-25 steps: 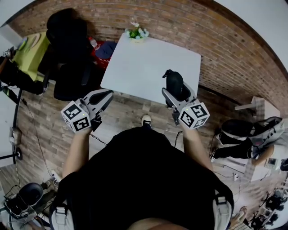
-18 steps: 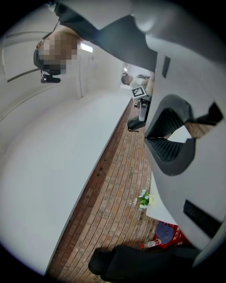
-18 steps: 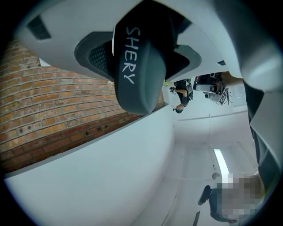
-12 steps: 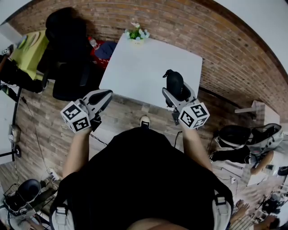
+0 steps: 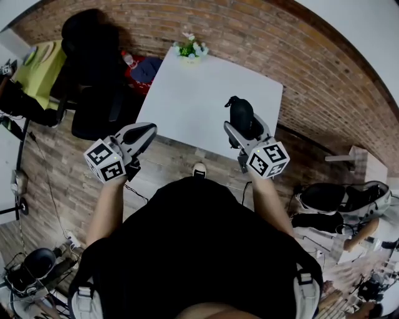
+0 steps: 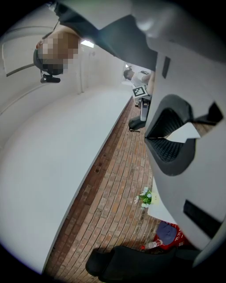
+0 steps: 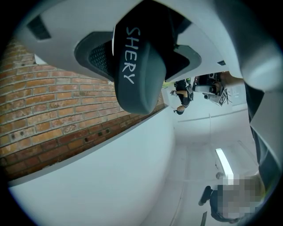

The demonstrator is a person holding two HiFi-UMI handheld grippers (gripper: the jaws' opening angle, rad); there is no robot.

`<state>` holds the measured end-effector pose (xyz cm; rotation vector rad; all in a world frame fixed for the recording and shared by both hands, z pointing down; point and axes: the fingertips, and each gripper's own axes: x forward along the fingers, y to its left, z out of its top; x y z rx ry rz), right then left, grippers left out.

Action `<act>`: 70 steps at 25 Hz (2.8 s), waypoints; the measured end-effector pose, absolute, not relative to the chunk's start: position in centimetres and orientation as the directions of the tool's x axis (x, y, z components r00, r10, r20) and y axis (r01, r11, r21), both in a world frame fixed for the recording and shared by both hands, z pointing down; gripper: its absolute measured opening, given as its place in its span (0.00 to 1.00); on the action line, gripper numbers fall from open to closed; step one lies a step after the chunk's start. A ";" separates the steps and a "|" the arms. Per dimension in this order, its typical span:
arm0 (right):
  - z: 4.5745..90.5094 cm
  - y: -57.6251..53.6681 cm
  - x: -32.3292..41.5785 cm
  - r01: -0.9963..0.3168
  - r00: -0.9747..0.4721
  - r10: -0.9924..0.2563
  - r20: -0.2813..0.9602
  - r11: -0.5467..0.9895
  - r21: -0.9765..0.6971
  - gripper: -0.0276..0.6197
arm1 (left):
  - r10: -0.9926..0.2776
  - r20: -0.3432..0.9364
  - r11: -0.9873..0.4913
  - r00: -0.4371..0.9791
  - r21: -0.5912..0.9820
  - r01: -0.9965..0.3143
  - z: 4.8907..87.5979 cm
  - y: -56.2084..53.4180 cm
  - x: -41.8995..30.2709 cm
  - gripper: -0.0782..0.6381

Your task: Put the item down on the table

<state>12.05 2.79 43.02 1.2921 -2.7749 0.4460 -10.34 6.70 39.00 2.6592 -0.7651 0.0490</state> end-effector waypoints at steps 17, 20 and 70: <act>43.1 -2.8 13.9 -0.722 -0.689 -0.709 0.149 0.651 -0.237 0.58 | -0.544 0.132 -0.765 0.828 0.328 -0.555 38.6 2.0 -8.3 0.13; 43.2 -3.6 14.1 -0.712 -0.699 -0.699 0.152 0.660 -0.239 0.58 | -0.550 0.133 -0.762 0.825 0.325 -0.560 38.5 1.3 -7.8 0.13; 44.6 -7.2 18.6 -0.684 -0.729 -0.661 0.179 0.689 -0.241 0.58 | -0.575 0.099 -0.754 0.812 0.321 -0.573 39.1 -2.2 -2.4 0.13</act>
